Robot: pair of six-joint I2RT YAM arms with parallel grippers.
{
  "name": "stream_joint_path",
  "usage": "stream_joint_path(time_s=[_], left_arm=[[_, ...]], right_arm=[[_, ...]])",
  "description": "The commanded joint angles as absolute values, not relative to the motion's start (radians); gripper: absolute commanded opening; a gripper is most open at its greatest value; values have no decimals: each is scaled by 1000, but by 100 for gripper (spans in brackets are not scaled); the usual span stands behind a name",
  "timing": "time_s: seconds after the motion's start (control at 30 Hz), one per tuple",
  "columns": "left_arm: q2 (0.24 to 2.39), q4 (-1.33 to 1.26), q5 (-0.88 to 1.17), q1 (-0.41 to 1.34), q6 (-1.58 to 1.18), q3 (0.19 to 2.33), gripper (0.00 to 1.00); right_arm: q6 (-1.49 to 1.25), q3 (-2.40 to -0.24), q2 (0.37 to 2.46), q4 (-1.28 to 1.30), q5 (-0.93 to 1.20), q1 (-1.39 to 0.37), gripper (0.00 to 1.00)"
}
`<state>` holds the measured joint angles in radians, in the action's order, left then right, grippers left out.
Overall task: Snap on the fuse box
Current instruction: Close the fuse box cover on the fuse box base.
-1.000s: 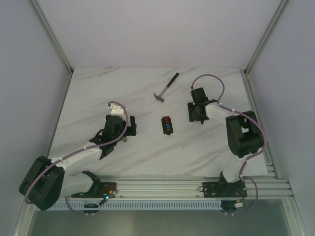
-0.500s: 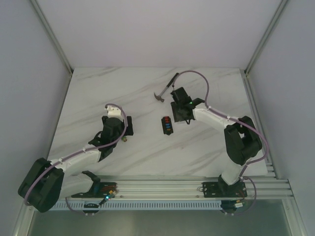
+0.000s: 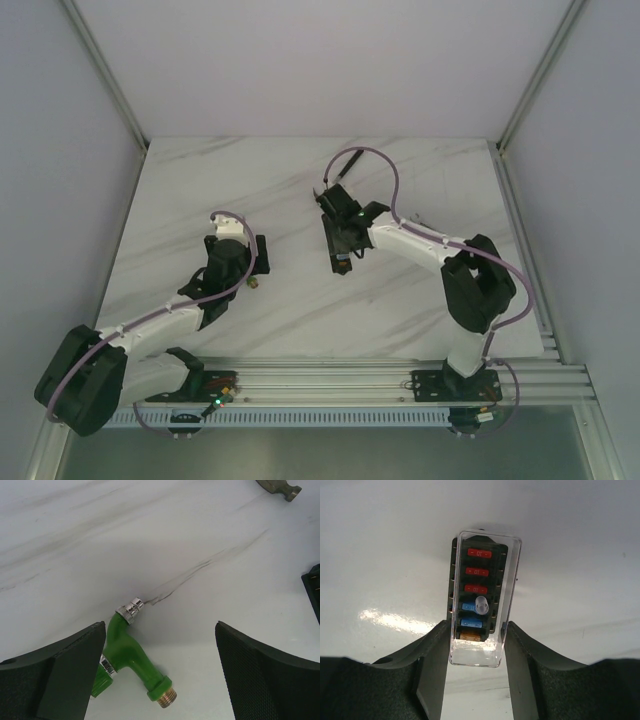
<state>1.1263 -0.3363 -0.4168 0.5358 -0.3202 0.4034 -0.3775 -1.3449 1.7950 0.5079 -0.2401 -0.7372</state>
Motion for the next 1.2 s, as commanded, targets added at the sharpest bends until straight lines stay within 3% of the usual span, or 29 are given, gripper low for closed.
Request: stream_joint_path(time_s=[0.0, 0.57, 1.17], left_arm=[[1118, -341, -423, 528, -326, 394, 99], [1129, -342, -415, 529, -324, 397, 100], [1144, -342, -395, 528, -324, 405, 100]], right_arm=[[-417, -1383, 1840, 542, -260, -749, 46], [-419, -1376, 1893, 561, -236, -765, 50], [-403, -1437, 1895, 539, -265, -765, 62]])
